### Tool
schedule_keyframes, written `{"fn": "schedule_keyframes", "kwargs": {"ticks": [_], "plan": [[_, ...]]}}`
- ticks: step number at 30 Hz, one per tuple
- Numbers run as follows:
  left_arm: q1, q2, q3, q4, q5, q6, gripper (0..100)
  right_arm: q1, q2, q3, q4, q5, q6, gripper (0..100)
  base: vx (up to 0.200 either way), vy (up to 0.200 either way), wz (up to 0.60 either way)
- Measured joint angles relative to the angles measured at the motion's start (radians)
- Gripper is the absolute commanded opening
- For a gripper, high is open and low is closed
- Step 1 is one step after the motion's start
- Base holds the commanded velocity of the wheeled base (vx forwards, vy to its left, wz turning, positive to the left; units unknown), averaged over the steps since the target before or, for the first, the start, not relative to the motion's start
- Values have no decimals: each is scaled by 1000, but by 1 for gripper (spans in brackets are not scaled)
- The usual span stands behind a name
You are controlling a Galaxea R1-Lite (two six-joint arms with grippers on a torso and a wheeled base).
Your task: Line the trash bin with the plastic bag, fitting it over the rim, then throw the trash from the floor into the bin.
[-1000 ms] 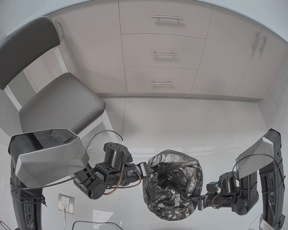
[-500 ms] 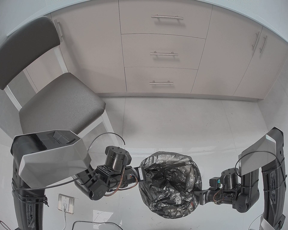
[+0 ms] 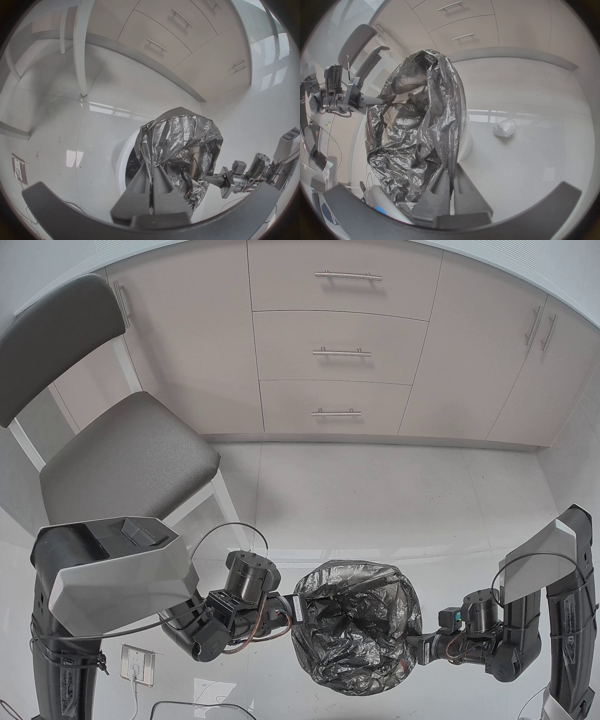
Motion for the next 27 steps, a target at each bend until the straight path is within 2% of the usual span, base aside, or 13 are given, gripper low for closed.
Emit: {"fn": "schedule_keyframes", "kwargs": {"ticks": [6,11,15,21,27], "plan": [[0,0,1,0,1,-1,0,-14,-1,3,0,0,-21,100,0,0,0],[0,1,2,-9,2,0,0,-44,-6,9,0,0,-134,100,0,0,0],[0,5,5,-28,3,-1,0,-61,-41,16,0,-5,-155,100,0,0,0],[0,13,7,-58,3,-2,0,-54,-98,-36,1,-100,-156,100,0,0,0],[0,19,9,-68,3,-3,0,-9,-120,-132,0,-134,-158,100,0,0,0]]}}
